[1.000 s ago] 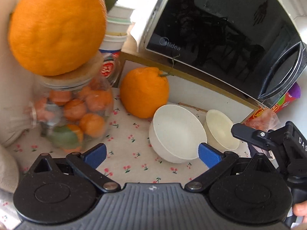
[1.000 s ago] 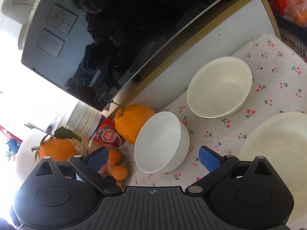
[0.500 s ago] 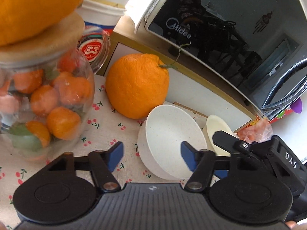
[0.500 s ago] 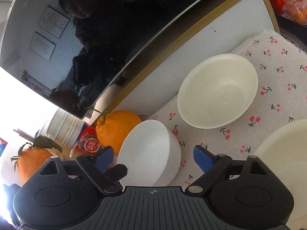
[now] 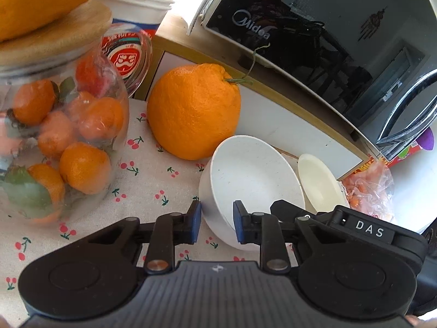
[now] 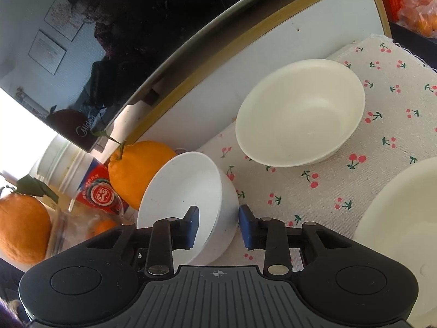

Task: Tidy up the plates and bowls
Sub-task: 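Lift the white bowl with both grippers and carry it to the cream bowl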

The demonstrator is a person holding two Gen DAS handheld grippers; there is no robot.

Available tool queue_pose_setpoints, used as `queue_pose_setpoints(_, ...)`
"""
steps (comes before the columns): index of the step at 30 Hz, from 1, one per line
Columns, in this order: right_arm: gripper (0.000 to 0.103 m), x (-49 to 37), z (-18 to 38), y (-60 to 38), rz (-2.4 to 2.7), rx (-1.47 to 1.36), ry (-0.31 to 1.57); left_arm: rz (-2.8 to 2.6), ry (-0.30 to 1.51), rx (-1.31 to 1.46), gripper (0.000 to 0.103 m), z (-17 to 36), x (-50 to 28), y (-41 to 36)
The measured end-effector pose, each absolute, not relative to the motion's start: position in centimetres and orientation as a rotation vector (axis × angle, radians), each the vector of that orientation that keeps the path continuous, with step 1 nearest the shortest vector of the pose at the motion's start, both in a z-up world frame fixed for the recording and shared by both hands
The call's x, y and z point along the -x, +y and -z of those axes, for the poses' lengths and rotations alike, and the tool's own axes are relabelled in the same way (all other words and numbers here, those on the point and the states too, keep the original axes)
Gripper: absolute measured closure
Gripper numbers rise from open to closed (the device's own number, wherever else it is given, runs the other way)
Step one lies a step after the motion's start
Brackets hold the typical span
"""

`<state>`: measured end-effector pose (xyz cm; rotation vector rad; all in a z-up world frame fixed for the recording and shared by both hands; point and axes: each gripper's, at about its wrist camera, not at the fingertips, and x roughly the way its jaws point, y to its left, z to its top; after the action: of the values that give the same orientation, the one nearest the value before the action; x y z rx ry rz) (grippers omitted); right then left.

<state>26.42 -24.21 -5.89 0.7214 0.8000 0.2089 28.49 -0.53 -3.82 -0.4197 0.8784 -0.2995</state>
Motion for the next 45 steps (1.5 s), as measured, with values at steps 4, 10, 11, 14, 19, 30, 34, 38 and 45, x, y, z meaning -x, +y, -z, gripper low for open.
queue_pose_setpoints(4,0.072,-25.4,4.8,-24.4,-0.207,-0.718,0.777,0.304,0.866,0.432,0.08,2.8,-27.8,-0.5)
queue_pose_setpoints(10,0.072,-23.6,2.8,-25.7,-0.211,-0.776,0.762,0.318,0.86,0.429,0.08,0.8,-26.2,-0.5)
queue_pose_setpoints(11,0.072,-23.2,2.3,-25.9,-0.212,-0.779,0.759,0.322,0.86,0.425,0.08,0.5,-25.9,-0.6)
queue_pose_setpoints(14,0.072,-22.2,0.9,-26.2,-0.214,-0.78,0.75,0.326,0.856,0.402,0.081,-0.7,-24.9,-0.7)
queue_pose_setpoints(19,0.072,-20.3,-1.0,-26.5,-0.206,-0.758,0.75,0.334,0.838,0.358,0.08,-2.7,-22.7,-1.4)
queue_pose_setpoints(30,0.071,-14.6,-2.1,-28.2,-0.16,-0.762,0.829,0.392,0.905,0.322,0.08,-2.9,-17.6,-3.1)
queue_pose_setpoints(34,0.07,-12.5,-1.7,-29.1,-0.131,-0.757,0.863,0.431,0.93,0.304,0.08,-2.3,-15.7,-3.8)
queue_pose_setpoints(38,0.07,-10.4,-0.6,-30.0,-0.057,-0.754,0.912,0.482,0.961,0.291,0.08,-1.4,-14.3,-4.8)
queue_pose_setpoints(45,0.069,-8.8,0.4,-31.0,0.01,-0.713,0.964,0.536,0.982,0.177,0.079,-0.5,-12.3,-7.3)
